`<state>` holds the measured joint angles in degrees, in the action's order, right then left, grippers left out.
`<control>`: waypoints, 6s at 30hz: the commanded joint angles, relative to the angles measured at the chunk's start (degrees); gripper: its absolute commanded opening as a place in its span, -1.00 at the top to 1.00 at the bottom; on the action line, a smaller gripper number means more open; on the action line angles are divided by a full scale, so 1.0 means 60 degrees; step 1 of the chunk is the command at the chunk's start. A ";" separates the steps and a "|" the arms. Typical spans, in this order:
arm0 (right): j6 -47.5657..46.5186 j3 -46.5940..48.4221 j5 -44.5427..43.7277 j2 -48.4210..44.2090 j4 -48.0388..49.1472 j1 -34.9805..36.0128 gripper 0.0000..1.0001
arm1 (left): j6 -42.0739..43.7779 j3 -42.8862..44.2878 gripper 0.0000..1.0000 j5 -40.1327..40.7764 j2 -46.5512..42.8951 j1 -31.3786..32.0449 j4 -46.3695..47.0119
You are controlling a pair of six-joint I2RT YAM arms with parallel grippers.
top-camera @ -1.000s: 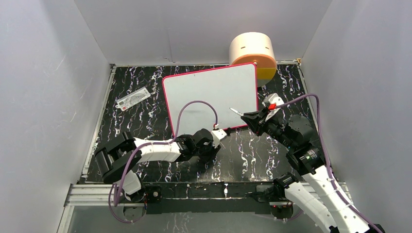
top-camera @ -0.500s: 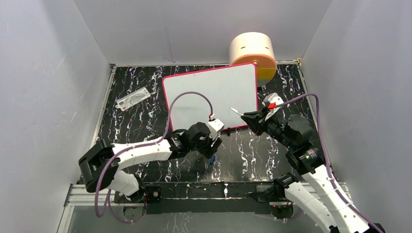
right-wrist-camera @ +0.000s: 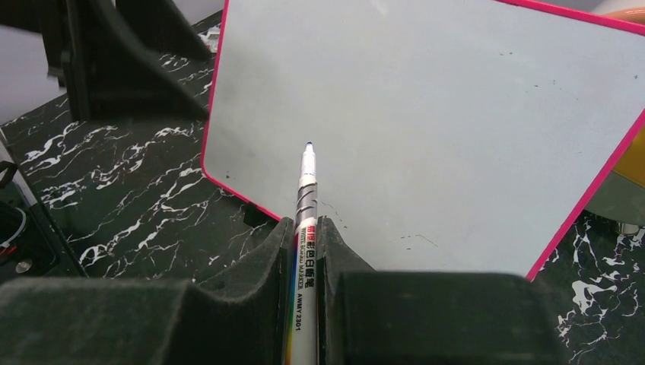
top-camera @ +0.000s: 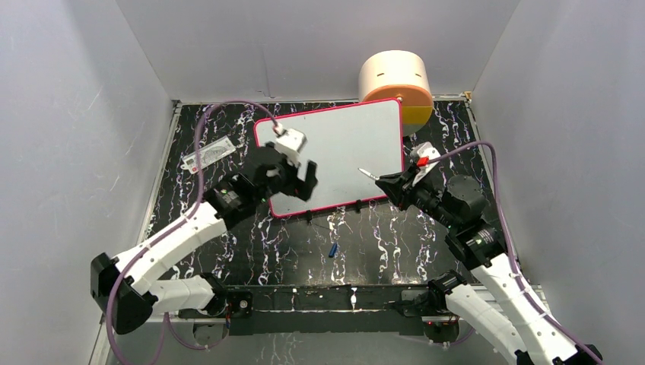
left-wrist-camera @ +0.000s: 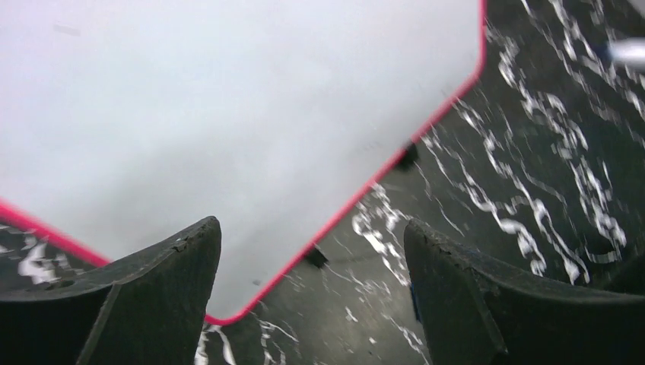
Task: Write a sentence on the whiteboard
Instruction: Place the pen cap at the center of the board, then write a sentence on the whiteboard.
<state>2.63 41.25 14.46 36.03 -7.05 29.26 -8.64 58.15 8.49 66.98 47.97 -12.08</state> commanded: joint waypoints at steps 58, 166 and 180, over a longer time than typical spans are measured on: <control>0.0127 0.1421 0.1500 0.1993 0.1001 0.0291 1.00 | -0.3423 0.0488 0.94 -1.2814 0.3653 -0.8625 0.5985; -0.2085 0.5949 -0.8745 0.8658 0.1426 0.6564 1.00 | -0.0522 -0.0816 1.00 -1.1451 0.1784 -0.7276 0.3740; -0.2270 0.6011 -0.8991 0.8785 0.1604 0.6565 1.00 | -0.0608 -0.0815 1.00 -1.1521 0.1841 -0.7276 0.3811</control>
<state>-10.35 74.81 -37.71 88.29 -1.10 68.38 -15.33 54.35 -59.77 78.13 3.18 11.57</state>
